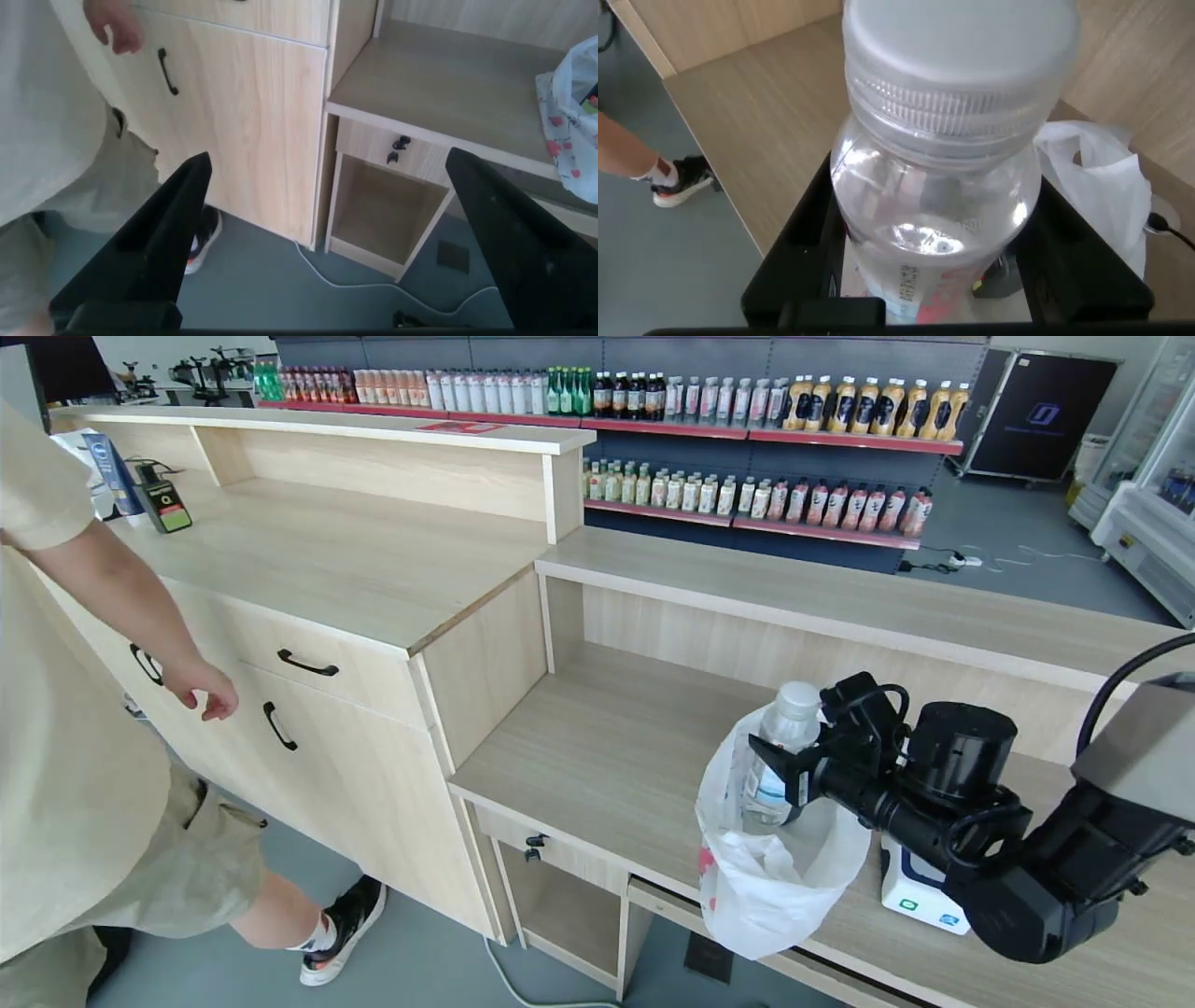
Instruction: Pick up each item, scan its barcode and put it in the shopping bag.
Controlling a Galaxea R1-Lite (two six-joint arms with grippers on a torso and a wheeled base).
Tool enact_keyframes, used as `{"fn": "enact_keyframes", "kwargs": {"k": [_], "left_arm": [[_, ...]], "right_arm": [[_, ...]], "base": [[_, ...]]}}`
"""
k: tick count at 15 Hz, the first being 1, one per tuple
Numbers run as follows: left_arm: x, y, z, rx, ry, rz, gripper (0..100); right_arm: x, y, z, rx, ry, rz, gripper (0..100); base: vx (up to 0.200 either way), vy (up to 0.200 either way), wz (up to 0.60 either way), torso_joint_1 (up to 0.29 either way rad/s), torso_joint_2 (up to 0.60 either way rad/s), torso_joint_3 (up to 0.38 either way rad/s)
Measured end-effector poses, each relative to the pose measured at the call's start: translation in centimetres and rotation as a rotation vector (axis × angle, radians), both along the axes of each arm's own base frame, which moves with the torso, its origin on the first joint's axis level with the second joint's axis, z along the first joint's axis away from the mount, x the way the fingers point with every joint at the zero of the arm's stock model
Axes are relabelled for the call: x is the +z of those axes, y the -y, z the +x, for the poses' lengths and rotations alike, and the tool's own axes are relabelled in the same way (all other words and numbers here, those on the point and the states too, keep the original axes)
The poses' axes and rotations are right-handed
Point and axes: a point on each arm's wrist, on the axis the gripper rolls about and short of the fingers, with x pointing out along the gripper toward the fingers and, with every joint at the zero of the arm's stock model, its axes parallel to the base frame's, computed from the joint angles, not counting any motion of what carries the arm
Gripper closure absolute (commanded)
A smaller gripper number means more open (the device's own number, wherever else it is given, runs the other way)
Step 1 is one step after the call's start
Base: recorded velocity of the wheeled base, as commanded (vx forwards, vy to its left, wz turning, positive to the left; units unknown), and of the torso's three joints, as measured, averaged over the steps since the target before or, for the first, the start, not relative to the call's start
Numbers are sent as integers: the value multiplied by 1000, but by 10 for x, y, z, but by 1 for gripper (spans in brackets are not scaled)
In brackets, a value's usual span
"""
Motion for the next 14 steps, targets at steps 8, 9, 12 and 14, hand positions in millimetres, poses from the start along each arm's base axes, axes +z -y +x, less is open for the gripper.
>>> {"fn": "enact_keyframes", "kwargs": {"k": [8,9,12,14], "left_arm": [[0,0,0,0,0,0,0],[0,0,0,0,0,0,0],[0,0,0,0,0,0,0],[0,0,0,0,-1,0,0]], "right_arm": [[-46,-3,16,-7,-45,-15,100],[-51,-1,17,-11,-54,-18,100],[-62,4,20,-27,-74,-23,100],[-70,7,22,-40,-87,-27,100]], "base": [[0,0,0,0,0,0],[0,0,0,0,0,0],[0,0,0,0,0,0],[0,0,0,0,0,0]]}}
